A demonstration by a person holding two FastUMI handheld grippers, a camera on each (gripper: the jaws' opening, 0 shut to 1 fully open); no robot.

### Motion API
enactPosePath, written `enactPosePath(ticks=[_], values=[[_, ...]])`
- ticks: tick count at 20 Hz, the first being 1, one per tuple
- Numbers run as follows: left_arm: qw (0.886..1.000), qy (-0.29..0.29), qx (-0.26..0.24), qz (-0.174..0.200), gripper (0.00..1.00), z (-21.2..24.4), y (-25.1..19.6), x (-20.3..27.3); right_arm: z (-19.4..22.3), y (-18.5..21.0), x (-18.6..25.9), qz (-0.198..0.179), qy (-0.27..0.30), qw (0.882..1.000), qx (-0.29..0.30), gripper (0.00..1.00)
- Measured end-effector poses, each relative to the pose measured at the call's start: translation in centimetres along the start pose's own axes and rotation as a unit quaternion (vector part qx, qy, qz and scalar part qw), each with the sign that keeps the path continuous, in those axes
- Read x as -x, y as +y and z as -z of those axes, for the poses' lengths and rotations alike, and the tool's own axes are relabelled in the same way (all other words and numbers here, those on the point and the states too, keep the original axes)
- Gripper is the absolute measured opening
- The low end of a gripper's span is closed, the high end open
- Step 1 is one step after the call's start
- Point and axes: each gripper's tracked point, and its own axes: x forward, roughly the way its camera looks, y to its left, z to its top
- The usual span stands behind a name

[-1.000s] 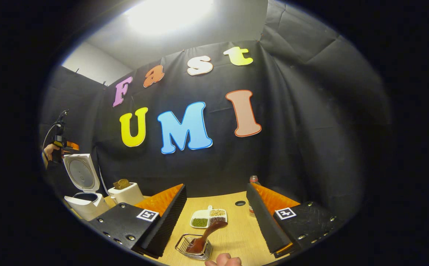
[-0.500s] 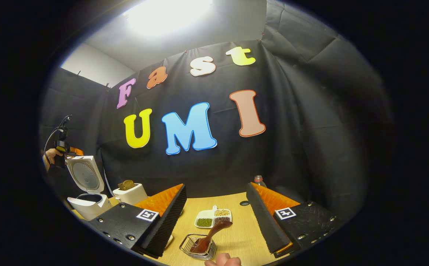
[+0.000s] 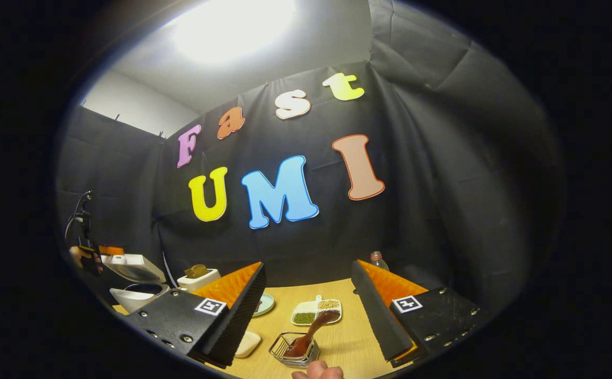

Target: Close the left gripper, press the button to open the rice cooker; take a wooden spoon from the chopstick holder with the right hand, scoop a spoonful of rice and pour it into the rice cooker, then put the wooden spoon back into the chopstick holder.

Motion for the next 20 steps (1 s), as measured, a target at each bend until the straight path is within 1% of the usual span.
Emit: enactPosePath(ticks=[1,3,4,5,6,7,8,9,10,11,12,14,15,17,18,20], values=[[1.000,-0.002,-0.010,-0.003,0.96,1.5,-0.5,0.4,-0.2,0.2,0.4,-0.002,-0.002,1.000,0.000,0.99],[1.000,-0.010,-0.021,-0.010,0.96,3.4,-1.0,1.0,-0.5,0.5,1.1,-0.003,-0.007,1.000,0.002,0.99],[1.000,-0.013,-0.015,-0.009,0.96,4.0,-1.2,1.2,-0.7,0.5,1.5,-0.001,-0.008,1.000,0.005,0.99],[1.000,-0.013,0.001,-0.003,0.98,4.5,-1.2,1.3,-0.7,0.4,1.7,0.000,-0.010,1.000,0.008,0.99],[1.000,-0.007,0.029,0.009,0.93,5.1,-1.4,1.3,-0.9,0.3,2.0,0.003,-0.011,1.000,0.009,0.99],[0.998,0.011,0.061,0.021,0.96,6.5,-1.3,0.9,-1.0,0.3,2.2,0.004,-0.014,1.000,0.010,0.99],[0.996,0.030,0.083,0.016,1.00,8.1,-0.5,0.3,-1.2,0.3,2.5,0.004,-0.017,1.000,0.008,0.99],[0.995,0.046,0.092,0.008,0.92,9.9,0.2,-0.4,-1.3,0.3,2.7,0.005,-0.019,1.000,0.006,0.99],[0.995,0.054,0.086,0.004,0.84,11.0,0.8,-0.8,-1.2,0.2,2.7,0.007,-0.019,1.000,0.007,0.99],[0.997,0.048,0.067,-0.005,0.86,11.2,0.9,-1.1,-1.2,0.0,2.6,0.011,-0.019,1.000,0.012,0.99],[0.998,0.040,0.038,-0.014,0.88,11.2,0.8,-1.3,-1.1,-0.2,2.5,0.014,-0.017,1.000,0.015,0.99],[0.999,0.033,-0.017,-0.020,0.87,11.6,-0.2,-1.3,-0.8,0.2,2.4,0.009,-0.011,1.000,0.009,0.99],[0.999,0.029,-0.026,-0.019,0.89,11.7,-0.2,-1.2,-0.5,0.5,2.3,0.005,-0.007,1.000,0.007,0.99],[0.999,0.036,0.015,-0.007,0.94,11.1,0.1,-1.1,0.0,0.3,2.1,0.004,0.002,1.000,0.008,0.99],[0.999,0.048,0.018,-0.002,0.96,11.7,0.0,-1.1,0.0,0.4,2.2,0.004,0.004,1.000,0.007,0.99],[0.998,0.064,-0.012,0.003,0.95,12.3,-0.1,-1.1,-0.2,0.5,2.5,0.000,0.001,1.000,0.000,0.99]])
